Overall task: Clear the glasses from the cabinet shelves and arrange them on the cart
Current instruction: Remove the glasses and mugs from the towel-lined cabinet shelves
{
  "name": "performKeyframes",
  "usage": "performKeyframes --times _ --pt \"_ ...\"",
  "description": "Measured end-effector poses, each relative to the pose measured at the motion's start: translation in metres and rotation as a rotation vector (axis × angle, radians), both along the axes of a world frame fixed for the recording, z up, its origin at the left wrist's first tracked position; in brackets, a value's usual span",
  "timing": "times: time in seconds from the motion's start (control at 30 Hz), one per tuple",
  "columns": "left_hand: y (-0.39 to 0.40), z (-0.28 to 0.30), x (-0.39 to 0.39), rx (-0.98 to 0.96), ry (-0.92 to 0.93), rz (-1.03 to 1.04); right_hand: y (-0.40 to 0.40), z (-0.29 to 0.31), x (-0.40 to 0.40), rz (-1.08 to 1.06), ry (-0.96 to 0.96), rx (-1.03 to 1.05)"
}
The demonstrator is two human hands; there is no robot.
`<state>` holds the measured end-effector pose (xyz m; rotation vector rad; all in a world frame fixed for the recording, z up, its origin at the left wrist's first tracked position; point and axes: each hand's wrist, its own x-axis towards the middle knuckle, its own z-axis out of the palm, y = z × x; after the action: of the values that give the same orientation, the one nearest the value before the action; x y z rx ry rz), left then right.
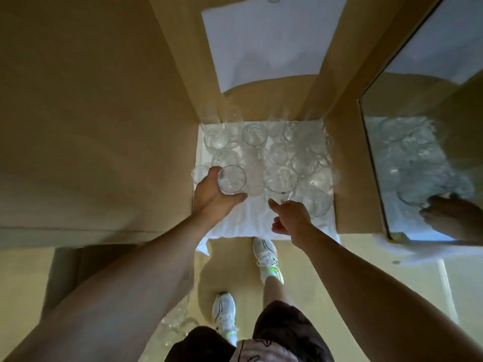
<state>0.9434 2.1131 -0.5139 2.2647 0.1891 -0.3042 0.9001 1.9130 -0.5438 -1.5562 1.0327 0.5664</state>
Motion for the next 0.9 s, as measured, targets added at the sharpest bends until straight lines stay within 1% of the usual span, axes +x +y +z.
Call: performKeyframes --times 0.17,0.33,0.47,0.57,0.7,0.77,0.9 --pt "0.012 0.060 -0.021 -0.040 -0.105 -0.044 0.007 0.069 -0.031 -0.010 -0.146 -0.059" --pt "0.012 0.128 -0.047 -0.161 -0.207 -0.067 0.015 0.140 -0.066 -0.041 -0.276 -0.089" --pt "0.005 0.170 -0.069 -0.286 -0.245 -0.029 0.015 0.185 -0.092 -0.037 -0.341 -0.138" --pt "0.000 0.197 -0.082 -0.355 -0.265 -0.049 0.009 0.207 -0.109 -0.059 -0.400 -0.133" --pt "-0.010 0.222 -0.101 -0.380 -0.322 -0.089 -0.004 0.227 -0.135 -0.064 -0.469 -0.105" --pt "-0.019 0.234 -0.116 -0.385 -0.365 -0.078 -0.014 0.238 -0.149 -0.044 -0.496 -0.100" --pt "-0.050 0.254 -0.154 -0.392 -0.397 -0.039 -0.041 0.261 -0.189 0.009 -0.553 -0.125"
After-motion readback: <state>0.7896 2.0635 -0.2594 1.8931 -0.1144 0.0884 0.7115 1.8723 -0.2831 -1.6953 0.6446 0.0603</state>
